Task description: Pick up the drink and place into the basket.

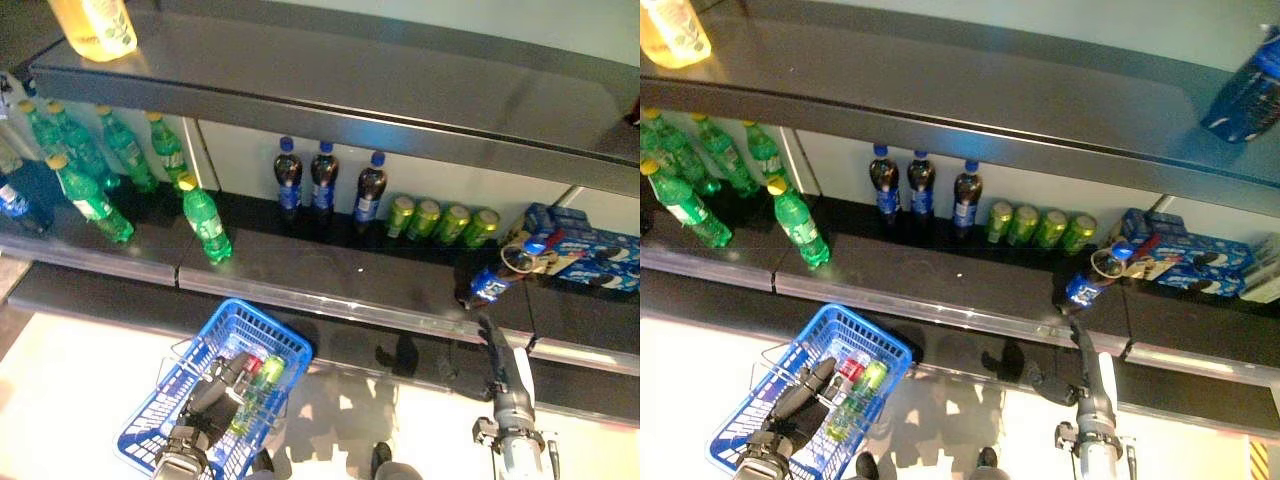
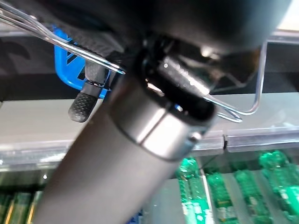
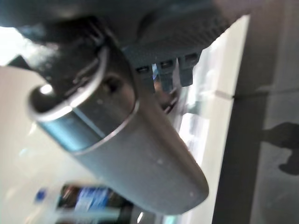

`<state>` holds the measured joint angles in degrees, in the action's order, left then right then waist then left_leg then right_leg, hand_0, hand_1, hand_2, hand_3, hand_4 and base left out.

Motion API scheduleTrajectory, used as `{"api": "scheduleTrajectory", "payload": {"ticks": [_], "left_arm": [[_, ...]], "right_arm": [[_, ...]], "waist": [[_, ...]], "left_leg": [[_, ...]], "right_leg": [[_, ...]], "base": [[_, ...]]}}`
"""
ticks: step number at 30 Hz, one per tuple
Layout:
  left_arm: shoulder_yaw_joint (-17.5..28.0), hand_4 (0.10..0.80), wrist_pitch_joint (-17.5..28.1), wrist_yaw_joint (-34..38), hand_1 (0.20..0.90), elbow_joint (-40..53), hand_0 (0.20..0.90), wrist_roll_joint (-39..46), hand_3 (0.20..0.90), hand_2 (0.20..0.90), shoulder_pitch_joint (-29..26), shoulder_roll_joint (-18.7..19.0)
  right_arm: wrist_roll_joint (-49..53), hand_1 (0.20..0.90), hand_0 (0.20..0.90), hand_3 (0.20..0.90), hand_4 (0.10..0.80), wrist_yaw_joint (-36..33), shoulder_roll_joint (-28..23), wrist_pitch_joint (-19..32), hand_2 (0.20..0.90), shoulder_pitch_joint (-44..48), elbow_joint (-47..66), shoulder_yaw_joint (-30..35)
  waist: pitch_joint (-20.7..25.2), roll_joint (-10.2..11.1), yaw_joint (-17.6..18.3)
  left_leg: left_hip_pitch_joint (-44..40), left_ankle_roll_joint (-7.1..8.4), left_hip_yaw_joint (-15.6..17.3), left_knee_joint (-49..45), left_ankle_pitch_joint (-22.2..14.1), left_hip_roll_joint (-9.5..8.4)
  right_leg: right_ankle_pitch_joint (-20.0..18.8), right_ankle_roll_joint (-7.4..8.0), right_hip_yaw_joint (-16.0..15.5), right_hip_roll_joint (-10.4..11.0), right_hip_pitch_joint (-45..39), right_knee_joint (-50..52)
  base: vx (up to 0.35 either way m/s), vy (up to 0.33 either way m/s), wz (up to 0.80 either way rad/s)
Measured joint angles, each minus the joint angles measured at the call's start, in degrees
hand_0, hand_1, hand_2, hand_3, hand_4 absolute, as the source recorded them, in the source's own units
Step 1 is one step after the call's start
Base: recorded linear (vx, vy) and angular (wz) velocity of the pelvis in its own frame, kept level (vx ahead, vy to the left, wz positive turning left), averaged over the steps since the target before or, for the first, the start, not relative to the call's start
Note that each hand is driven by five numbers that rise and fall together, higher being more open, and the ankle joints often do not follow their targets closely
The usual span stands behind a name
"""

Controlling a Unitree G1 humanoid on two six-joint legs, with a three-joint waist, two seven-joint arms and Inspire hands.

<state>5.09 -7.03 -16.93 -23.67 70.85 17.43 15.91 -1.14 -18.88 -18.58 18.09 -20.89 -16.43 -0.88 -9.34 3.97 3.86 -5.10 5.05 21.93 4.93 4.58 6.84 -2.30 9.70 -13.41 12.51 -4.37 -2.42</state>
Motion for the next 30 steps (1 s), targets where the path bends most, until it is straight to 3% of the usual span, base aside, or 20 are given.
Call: {"api": "scheduleTrajectory", "payload": {"ticks": [4,13,19,25,30], "left_arm": [[0.0,0.100,0.0,0.0,0.300,-1.9,0.300,-1.0,0.200,0.300,-0.2,-0.3],[0.0,0.100,0.4,0.0,0.300,-15.3,0.300,-2.8,0.200,0.300,-3.9,-0.8],[0.1,0.100,1.1,0.3,0.300,-21.6,0.300,-5.5,0.200,0.300,-6.0,-0.8],[0.4,0.100,1.5,0.2,0.300,-27.4,0.300,-7.4,0.200,0.300,-6.9,-0.8],[0.5,0.100,1.6,0.2,0.300,-31.6,0.300,-9.0,0.200,0.300,-7.9,-0.8]], "right_arm": [[1.0,0.900,0.900,0.900,0.800,-1.7,1.6,-0.5,0.900,1.4,-7.5,0.0],[4.9,0.900,0.900,0.900,0.800,-2.0,3.2,-3.8,0.900,5.3,-24.0,-0.1],[11.5,0.900,0.900,0.900,0.800,3.1,4.3,-4.6,0.900,8.2,-34.9,0.5],[11.9,0.900,0.900,0.900,0.800,9.5,5.7,-5.8,0.900,9.5,-41.1,0.4],[11.8,0.900,0.900,0.900,0.800,10.6,5.7,-7.0,0.900,10.0,-43.9,0.3]], "waist": [[0.1,-0.1,-0.2],[3.4,-0.9,-0.2],[3.9,-0.5,-0.6],[6.0,-0.6,-0.8],[7.7,-0.5,-1.6]], "left_leg": [[-0.5,0.06,1.2,0.0,-0.2,0.03],[-1.9,0.16,3.2,0.0,-1.1,-0.05],[-1.9,0.15,3.2,0.0,-1.1,-0.07],[-1.9,0.17,3.1,0.4,-1.2,-0.11],[-2.1,0.22,3.0,0.4,-1.4,-0.18]], "right_leg": [[-0.2,-0.05,1.2,-0.1,0.6,0.0],[-0.6,0.00,1.4,0.0,0.6,-0.1],[-0.7,-0.03,1.4,0.1,0.4,0.0],[-0.7,-0.03,1.2,0.1,0.3,-0.4],[-0.7,0.06,1.1,0.1,-0.1,-0.9]], "base": [[0.013,0.004,-0.14],[0.032,-0.005,-0.12],[0.026,-0.013,0.00],[0.026,-0.002,0.00],[0.038,-0.001,0.01]]}}
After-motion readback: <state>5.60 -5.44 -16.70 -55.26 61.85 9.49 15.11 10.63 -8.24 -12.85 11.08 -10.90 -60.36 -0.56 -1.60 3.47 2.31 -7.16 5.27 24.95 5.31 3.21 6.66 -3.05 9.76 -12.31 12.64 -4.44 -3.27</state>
